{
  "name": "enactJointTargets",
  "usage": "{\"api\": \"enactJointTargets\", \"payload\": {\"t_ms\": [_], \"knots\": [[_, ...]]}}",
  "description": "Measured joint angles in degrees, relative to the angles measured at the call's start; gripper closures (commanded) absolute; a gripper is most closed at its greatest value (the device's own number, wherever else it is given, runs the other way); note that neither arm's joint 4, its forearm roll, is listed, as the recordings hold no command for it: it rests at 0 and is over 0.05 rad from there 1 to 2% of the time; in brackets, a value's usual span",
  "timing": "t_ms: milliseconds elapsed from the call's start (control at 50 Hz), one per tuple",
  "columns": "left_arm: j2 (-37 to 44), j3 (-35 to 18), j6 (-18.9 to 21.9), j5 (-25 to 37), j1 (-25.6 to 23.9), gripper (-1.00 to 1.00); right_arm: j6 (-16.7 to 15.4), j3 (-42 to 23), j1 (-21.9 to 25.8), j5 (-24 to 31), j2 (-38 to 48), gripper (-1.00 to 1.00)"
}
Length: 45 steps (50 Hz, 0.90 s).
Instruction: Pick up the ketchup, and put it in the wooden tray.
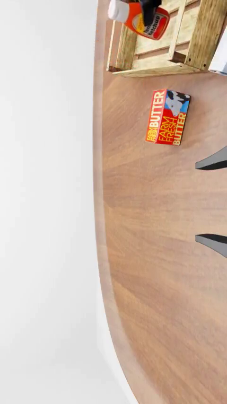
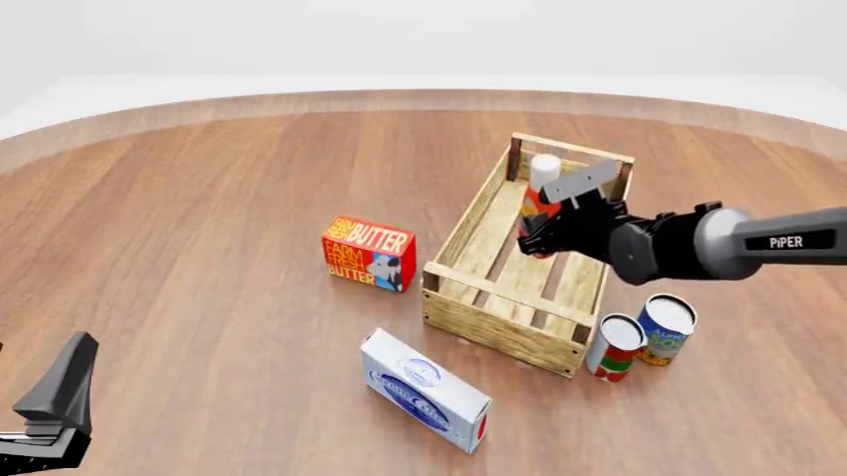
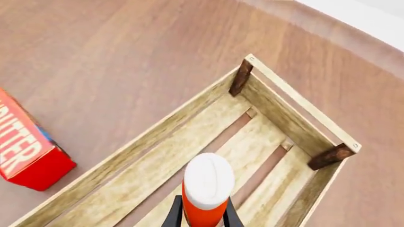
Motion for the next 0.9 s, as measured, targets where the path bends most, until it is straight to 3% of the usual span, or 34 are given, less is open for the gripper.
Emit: {"api": "enactJointTargets", "payload": {"t_ms": [660,680,900], "knots": [[0.0,0.0,0.0,0.0,0.0,-1.00,2.2,0.7,0.0,-2.7,3.3,1.00],[0.0,0.0,0.0,0.0,0.0,-1.00,2.2,0.7,0.0,-2.8,3.4,-1.00],[0.0,0.0,0.0,0.0,0.0,-1.00,3.2,0.9,0.1,-3.1,4.0,-1.00]]}}
